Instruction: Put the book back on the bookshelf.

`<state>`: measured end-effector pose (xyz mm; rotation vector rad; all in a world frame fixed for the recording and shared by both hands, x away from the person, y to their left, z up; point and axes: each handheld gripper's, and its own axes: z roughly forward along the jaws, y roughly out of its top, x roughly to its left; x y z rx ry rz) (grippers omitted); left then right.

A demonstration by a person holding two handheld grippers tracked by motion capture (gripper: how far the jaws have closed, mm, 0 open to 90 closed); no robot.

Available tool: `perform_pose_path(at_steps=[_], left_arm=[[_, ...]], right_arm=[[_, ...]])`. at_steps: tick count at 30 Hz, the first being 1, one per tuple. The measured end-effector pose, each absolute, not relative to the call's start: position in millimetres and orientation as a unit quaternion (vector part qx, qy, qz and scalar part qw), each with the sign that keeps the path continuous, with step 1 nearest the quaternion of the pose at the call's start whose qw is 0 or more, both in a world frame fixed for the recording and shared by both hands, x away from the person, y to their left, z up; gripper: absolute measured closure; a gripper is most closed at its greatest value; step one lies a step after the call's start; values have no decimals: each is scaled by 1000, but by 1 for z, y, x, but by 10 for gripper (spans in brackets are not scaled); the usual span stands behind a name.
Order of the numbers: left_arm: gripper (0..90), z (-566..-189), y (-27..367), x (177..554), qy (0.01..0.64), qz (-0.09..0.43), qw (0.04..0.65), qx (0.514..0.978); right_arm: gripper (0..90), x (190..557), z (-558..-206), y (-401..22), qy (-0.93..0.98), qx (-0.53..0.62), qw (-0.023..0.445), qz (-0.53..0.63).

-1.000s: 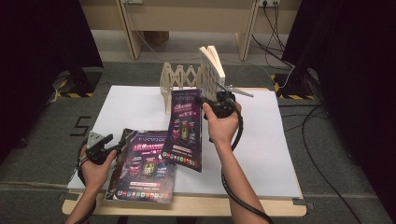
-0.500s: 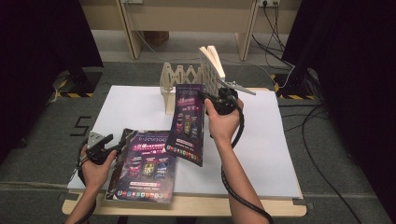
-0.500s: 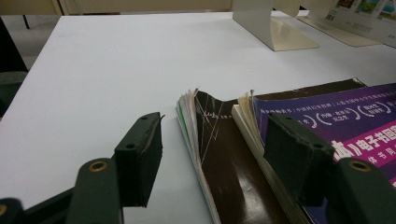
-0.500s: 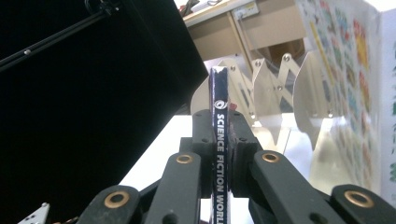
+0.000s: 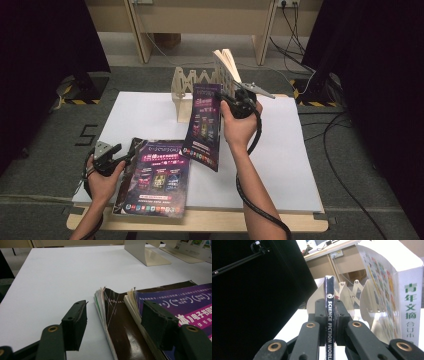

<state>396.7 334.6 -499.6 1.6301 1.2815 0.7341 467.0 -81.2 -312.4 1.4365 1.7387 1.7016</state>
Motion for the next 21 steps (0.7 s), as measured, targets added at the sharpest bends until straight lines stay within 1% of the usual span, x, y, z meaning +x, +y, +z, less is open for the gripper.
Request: perform_pose_path(at_steps=[10, 21], left_arm=[[367, -499, 334, 397, 519, 298, 453, 661], [369, -499, 334, 396, 518, 298, 452, 663]], right_arm=[[849, 472, -307, -80, 598, 505, 174, 598], [848, 474, -303, -75, 575, 495, 217, 614]])
